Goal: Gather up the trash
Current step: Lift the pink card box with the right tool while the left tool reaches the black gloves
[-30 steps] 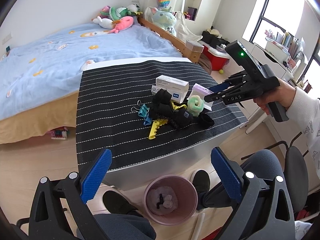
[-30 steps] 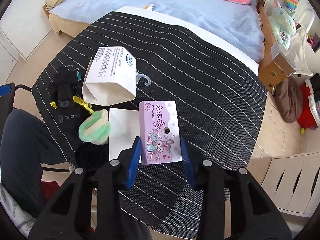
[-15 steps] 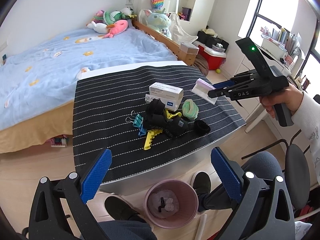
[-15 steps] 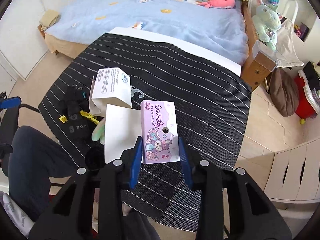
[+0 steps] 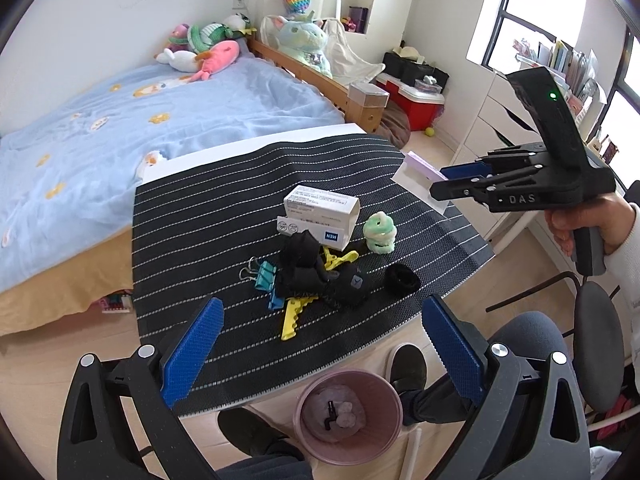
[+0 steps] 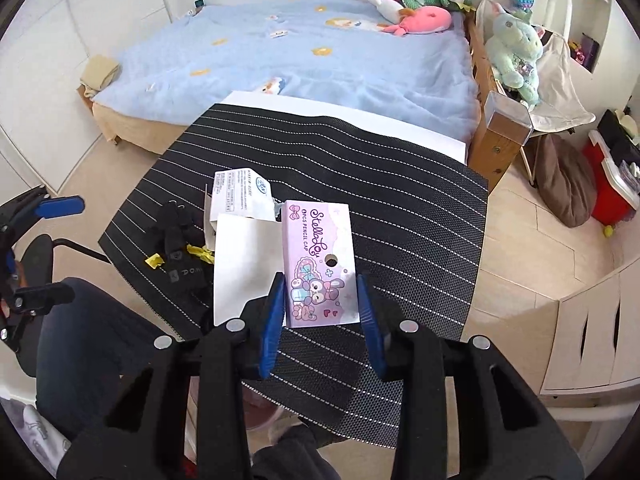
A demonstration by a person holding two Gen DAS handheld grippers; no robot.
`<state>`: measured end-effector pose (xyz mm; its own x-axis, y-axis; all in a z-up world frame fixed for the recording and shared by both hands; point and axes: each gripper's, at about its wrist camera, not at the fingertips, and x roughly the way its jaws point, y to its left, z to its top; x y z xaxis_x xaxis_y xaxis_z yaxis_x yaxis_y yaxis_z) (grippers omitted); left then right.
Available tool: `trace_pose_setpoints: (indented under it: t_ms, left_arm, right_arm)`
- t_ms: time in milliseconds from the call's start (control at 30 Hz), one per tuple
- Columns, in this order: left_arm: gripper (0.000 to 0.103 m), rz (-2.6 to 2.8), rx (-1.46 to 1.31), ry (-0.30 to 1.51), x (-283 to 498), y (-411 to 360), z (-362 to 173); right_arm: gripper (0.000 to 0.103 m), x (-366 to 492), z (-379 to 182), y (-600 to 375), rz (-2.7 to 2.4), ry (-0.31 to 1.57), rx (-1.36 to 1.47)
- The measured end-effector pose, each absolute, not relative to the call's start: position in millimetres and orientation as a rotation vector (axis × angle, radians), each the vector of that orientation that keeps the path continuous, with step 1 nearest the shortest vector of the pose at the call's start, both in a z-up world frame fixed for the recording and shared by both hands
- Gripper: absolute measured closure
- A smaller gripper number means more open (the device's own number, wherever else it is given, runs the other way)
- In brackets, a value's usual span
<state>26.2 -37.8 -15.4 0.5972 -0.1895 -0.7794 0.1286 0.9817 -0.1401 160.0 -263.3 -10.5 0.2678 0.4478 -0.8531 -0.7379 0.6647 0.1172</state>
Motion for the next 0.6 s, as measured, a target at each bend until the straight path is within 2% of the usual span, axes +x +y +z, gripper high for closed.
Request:
trace_pose_setpoints:
  t_ms: [533,567,600]
  left_arm:
    - [0.008,-0.205,0.041,1.033,95,-42,-40]
    - [0.009,-0.205,0.045,1.035,97,-42,-42]
    - [0.016,-0.208,0.043,1.041,98,-42,-43]
  right_arm:
    - [0.067,155,-18,-277,0.816,1.031,-0.3]
    - [0.067,155,-18,-278,0.816,1.032,-0.297]
    - [0.067,155,-19,-278,0.814,1.033,-0.296]
